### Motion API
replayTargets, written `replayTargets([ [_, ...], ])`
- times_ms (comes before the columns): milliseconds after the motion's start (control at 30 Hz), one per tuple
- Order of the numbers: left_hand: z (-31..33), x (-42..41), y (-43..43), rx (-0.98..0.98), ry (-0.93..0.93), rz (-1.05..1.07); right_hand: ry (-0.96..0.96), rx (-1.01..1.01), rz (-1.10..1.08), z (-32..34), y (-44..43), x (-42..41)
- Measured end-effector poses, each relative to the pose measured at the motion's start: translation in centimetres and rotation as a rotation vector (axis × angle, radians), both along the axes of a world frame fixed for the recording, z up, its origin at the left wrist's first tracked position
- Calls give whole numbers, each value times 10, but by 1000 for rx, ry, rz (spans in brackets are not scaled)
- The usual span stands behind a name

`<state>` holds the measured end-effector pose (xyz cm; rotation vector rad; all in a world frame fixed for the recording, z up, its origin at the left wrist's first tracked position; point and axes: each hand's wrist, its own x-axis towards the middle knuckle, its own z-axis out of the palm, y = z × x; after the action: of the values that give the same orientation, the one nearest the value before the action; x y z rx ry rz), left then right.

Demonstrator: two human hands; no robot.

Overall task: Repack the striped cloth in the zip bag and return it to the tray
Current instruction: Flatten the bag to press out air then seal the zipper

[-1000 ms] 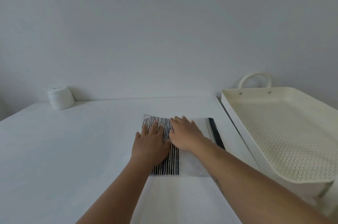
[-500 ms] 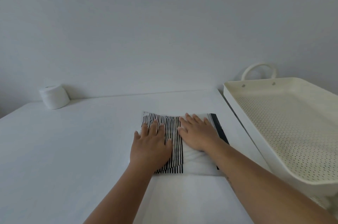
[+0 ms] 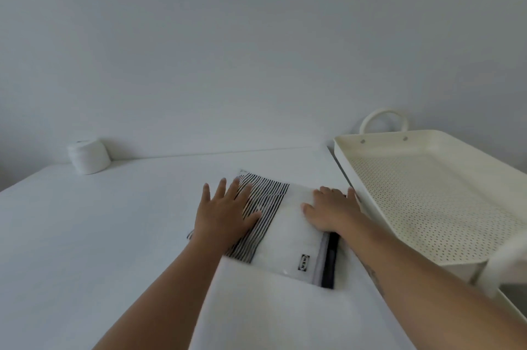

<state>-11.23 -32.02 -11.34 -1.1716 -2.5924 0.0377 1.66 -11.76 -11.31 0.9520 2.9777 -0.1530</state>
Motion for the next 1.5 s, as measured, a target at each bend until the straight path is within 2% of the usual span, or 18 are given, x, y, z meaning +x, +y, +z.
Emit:
replayTargets([
  [100, 9, 3, 1, 12, 77, -2, 219, 46, 41, 10, -8, 5],
  [200, 2, 27, 10, 187, -23, -63, 370, -180, 189, 12, -20, -2],
  [267, -11, 42, 17, 233, -189, -65, 348, -210, 320, 8, -32, -13],
  [333, -22, 48, 22, 189, -302, -25, 284, -177, 385, -2, -40, -22],
  [467, -31, 42, 20, 102, -350, -2, 142, -142, 331, -18, -37, -27],
  [667, -33, 35, 11, 68, -336, -47, 43, -68, 216, -20, -20, -26],
  [900, -18, 17, 0, -28, -342, -188, 17, -103, 80, -17, -21, 0],
  [1000, -3, 5, -11, -45, -274, -261, -38, 9, 54, -5, -27, 15],
  [1033, 0, 3, -15, -25, -240, -275, -24, 57, 52, 2, -30, 17],
  [1100, 4, 3, -20, 72, -193, -278, 120, 107, 102, 13, -35, 14],
  [1167, 5, 9, -18, 203, -232, -214, 324, 56, 250, 17, -39, 4],
  [1233, 2, 17, -9, 259, -317, -99, 393, -34, 393, 15, -45, -10],
  [1367, -20, 32, 6, 167, -435, 160, 218, -84, 500, -8, -54, -30],
  [1500, -38, 30, 7, 133, -364, 193, 109, -83, 423, -23, -44, -31],
])
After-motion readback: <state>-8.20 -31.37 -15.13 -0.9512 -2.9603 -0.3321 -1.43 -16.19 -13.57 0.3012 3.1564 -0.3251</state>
